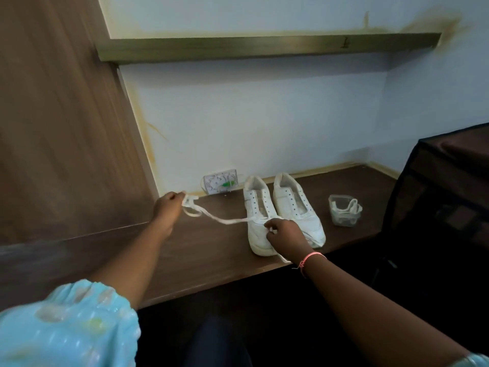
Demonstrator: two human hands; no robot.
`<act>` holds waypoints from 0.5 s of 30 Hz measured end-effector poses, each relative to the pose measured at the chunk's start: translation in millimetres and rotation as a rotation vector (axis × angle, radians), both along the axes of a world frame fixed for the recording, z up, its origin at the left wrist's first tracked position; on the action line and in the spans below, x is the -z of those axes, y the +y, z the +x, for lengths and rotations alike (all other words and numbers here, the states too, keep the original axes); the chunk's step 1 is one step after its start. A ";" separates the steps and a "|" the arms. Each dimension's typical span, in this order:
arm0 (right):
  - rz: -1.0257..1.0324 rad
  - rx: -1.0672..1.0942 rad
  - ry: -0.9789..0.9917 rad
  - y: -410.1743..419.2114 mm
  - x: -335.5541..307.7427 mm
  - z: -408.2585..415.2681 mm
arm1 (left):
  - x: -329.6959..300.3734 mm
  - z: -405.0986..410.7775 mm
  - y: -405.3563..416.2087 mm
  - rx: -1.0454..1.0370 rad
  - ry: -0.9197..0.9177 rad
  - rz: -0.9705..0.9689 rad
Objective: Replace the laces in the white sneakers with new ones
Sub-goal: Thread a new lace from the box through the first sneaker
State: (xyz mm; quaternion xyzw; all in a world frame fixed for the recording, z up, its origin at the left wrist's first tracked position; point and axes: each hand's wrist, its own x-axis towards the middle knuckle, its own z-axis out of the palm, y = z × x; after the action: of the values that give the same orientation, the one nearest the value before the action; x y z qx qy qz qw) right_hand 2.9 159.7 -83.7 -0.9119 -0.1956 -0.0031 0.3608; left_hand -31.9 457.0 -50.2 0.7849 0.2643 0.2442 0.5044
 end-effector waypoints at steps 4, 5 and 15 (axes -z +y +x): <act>-0.018 0.012 0.000 -0.2 -1.5 4.1 | -42.1 7.0 46.3 0.031 0.133 0.048; -0.020 0.012 -0.010 1.2 -2.2 4.5 | -57.7 2.9 46.7 0.029 0.093 0.022; -0.091 0.013 -0.103 3.4 -3.5 2.1 | -92.3 -3.7 32.4 -0.035 -0.007 -0.439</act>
State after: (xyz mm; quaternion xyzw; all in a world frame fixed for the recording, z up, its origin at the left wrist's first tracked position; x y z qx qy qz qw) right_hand 5.1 163.1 -80.2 -0.9273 -0.2079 -0.0434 0.3084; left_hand -35.5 489.3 42.1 0.6507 0.3231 0.1925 0.6596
